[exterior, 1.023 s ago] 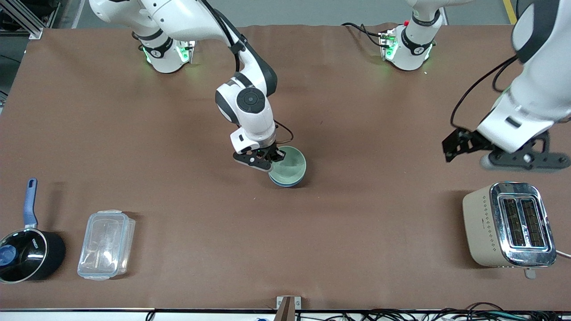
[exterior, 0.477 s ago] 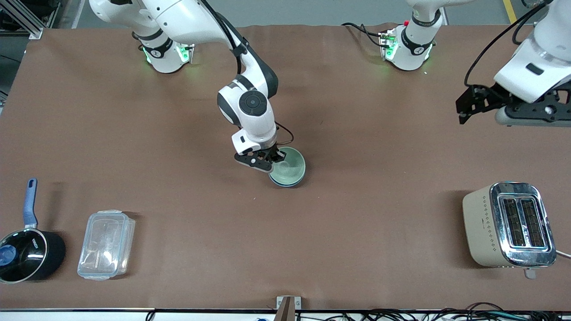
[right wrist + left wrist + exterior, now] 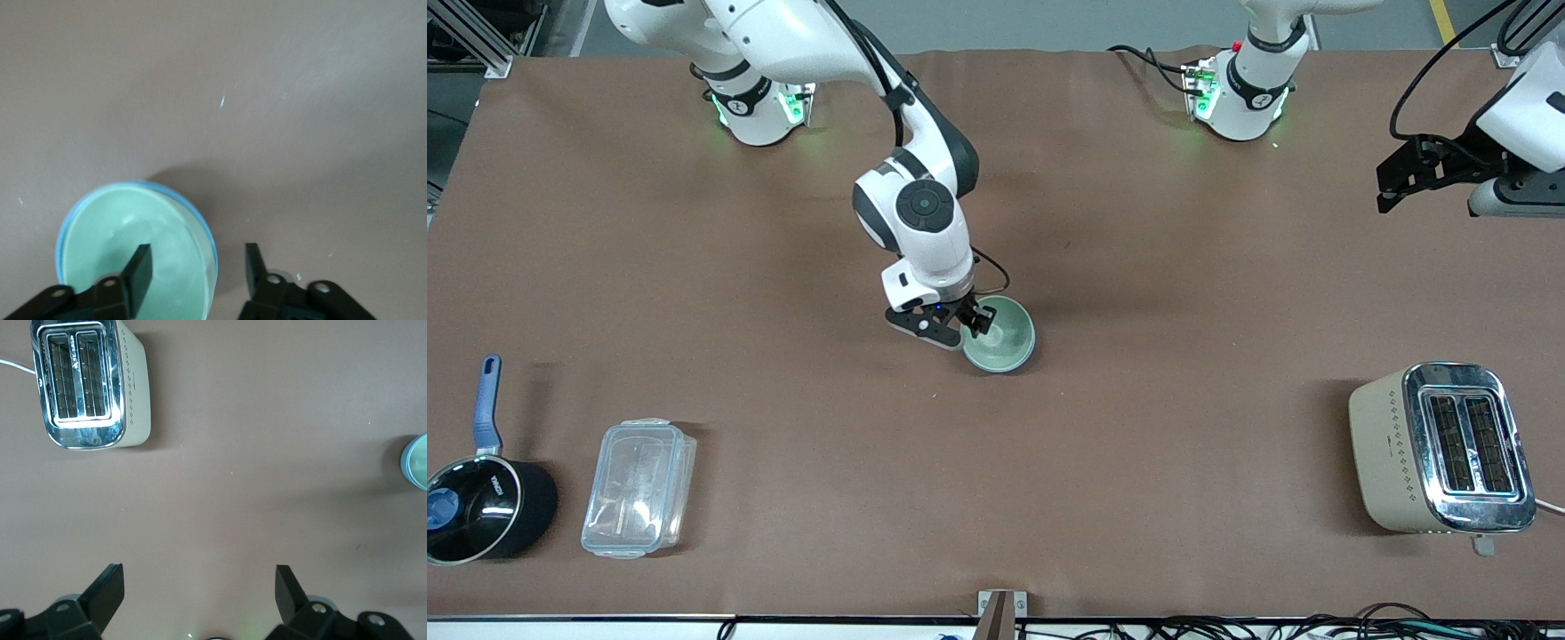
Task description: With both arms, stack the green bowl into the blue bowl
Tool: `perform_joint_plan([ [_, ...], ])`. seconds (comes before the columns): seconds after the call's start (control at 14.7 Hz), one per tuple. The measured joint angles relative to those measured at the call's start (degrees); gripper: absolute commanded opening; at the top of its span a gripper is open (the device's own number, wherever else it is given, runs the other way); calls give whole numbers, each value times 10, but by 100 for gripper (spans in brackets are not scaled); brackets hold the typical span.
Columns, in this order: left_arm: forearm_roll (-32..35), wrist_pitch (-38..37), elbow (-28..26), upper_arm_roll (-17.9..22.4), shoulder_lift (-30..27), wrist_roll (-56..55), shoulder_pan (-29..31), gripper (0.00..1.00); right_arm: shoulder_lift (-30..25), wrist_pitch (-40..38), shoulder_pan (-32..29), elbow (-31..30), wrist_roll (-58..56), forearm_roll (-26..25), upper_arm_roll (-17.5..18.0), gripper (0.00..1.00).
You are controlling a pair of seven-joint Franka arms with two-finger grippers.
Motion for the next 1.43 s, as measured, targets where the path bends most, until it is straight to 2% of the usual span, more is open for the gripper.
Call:
perform_joint_plan([
  [0.14,0,0,-6,0,-6,0,0,100,-37,-30,-11,7,-13,-1,-32,100],
  [0.41,0,0,-7,1,-7,0,5,100,-130,-173,-35,11,-100,-18,-107,100],
  [0.55,0,0,-8,2,-7,0,5,100,-167,-213,-47,11,-155,-22,-146,100],
  [0.68,0,1,-9,2,-7,0,6,100,-201,-247,-88,11,-221,-23,-158,100],
  [0.89,0,3,-9,2,-7,0,7,100,-253,-306,-183,16,-329,-23,-141,100],
  [1.23,0,4,-9,2,-7,0,7,100,-336,-416,-405,56,-492,-23,-23,100],
  [1.43,0,4,-9,2,-7,0,7,100,-341,-458,-451,105,-588,-23,-12,100],
])
